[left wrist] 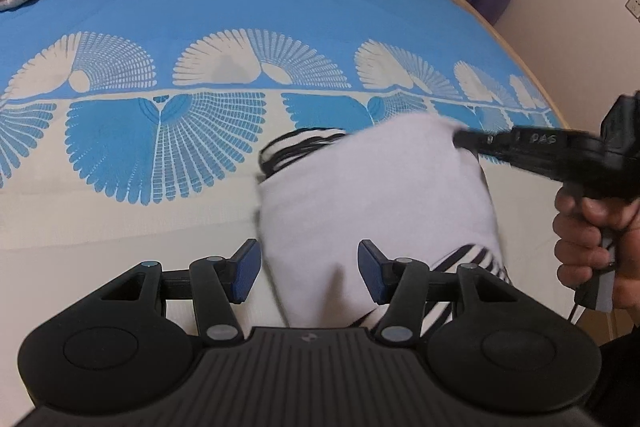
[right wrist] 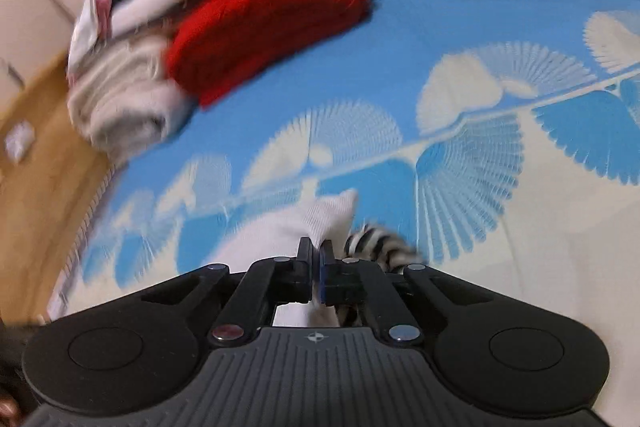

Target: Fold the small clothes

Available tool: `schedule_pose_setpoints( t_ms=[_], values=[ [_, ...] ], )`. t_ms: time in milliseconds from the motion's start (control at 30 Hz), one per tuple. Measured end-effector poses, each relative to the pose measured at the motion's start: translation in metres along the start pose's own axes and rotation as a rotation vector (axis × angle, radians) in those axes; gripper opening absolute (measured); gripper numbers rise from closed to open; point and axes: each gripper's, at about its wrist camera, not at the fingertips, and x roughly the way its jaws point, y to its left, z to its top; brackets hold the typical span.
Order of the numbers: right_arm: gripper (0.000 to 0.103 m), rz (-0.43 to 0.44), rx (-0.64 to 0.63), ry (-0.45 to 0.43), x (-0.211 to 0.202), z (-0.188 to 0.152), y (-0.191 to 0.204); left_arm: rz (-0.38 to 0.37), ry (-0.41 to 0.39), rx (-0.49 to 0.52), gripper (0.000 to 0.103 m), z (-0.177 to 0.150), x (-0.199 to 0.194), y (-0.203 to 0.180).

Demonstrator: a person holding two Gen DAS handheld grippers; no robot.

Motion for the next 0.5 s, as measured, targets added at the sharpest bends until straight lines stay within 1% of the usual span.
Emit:
schedule_pose_setpoints(
  t_ms=[33,100,133,167,200,267,300,333,367,400,467,500],
  values=[
    [0.002,-0.059,0.02,0.01,0.002,0.001,-0.006,0.0,0.001,0.001,0.059,0.0,0.0,0.0],
    [0.002,-0.276,-0.039,0.085,0.019,-0.007,-0.013,0.003,0.004,0.009,0.059,0.0,0.001,-0.001],
    [0.002,-0.346,-0.065,0.119,0.028,-0.013,-0.015,0.005,0.005,0.013,0.059,0.0,0.001,-0.001],
    [0.002,-0.376,-0.073,0.145,0.034,-0.017,-0.015,0.005,0.006,0.017,0.059,-0.001,0.001,-0.002],
    [0.003,-0.386,-0.082,0.16,0.038,-0.019,-0.015,0.005,0.006,0.019,0.059,-0.001,0.001,-0.002],
    [0.004,-0.388,-0.106,0.16,0.04,-0.021,-0.009,0.009,0.007,0.017,0.059,-0.002,0.001,-0.002],
    [0.011,-0.39,-0.107,0.156,0.039,-0.02,-0.006,0.01,0.006,0.015,0.059,-0.002,0.001,-0.002],
    [0.016,-0.39,-0.1,0.15,0.036,-0.019,-0.005,0.01,0.007,0.013,0.059,-0.003,0.0,-0.001],
    [0.027,-0.389,-0.094,0.141,0.033,-0.017,-0.004,0.013,0.008,0.011,0.059,-0.003,0.0,-0.001],
    [0.033,-0.394,-0.092,0.12,0.027,-0.015,-0.003,0.016,0.009,0.012,0.059,-0.004,0.001,0.0],
    [0.034,-0.394,-0.118,0.065,0.011,-0.011,-0.001,0.02,0.006,0.019,0.059,-0.004,0.0,-0.001],
    [0.034,-0.374,-0.14,0.04,0.002,-0.01,0.001,0.02,0.005,0.019,0.059,-0.005,-0.001,-0.001]
  ],
)
